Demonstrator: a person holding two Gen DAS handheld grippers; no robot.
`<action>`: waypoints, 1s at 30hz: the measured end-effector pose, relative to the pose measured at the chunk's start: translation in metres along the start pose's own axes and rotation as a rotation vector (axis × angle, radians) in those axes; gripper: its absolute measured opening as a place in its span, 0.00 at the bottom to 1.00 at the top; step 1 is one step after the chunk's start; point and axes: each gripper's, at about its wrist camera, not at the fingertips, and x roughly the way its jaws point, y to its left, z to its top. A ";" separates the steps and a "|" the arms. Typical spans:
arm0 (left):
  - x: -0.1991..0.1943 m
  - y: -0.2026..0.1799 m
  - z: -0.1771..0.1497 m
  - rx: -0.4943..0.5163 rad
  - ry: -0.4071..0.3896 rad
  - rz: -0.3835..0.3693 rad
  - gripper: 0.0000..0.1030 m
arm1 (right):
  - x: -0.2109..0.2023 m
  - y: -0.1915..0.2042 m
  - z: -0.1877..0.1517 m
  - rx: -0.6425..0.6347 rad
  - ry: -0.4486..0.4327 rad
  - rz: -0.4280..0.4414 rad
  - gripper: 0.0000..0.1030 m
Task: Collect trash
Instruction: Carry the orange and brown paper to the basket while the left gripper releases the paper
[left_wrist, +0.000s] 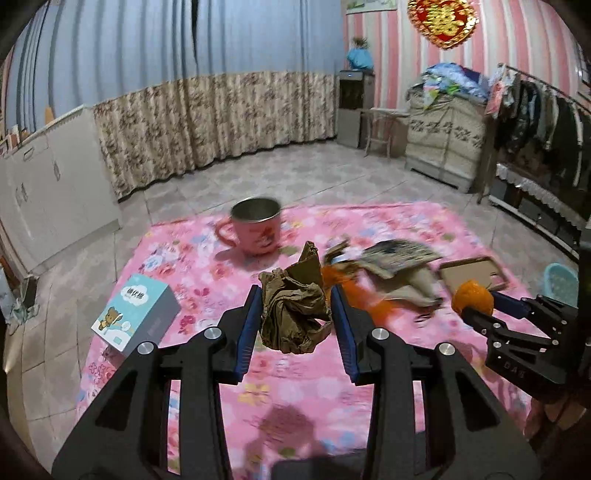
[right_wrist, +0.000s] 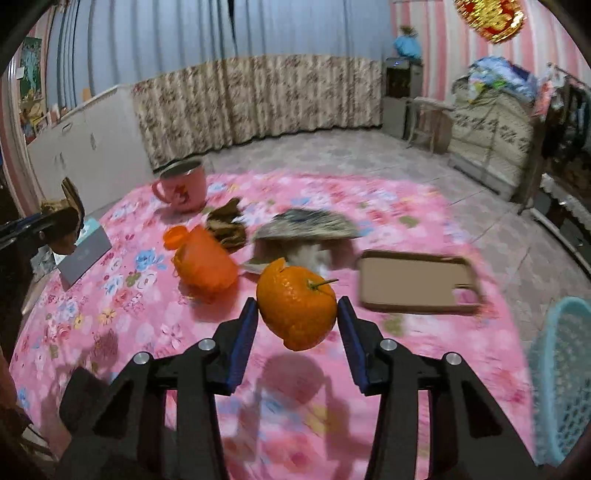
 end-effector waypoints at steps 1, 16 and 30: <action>-0.006 -0.008 0.001 0.006 -0.010 -0.012 0.36 | -0.015 -0.009 -0.001 0.008 -0.022 -0.018 0.43; -0.031 -0.150 0.002 0.114 -0.062 -0.188 0.36 | -0.128 -0.145 -0.035 0.171 -0.156 -0.250 0.43; -0.004 -0.294 -0.018 0.247 -0.013 -0.388 0.37 | -0.142 -0.249 -0.087 0.328 -0.116 -0.439 0.43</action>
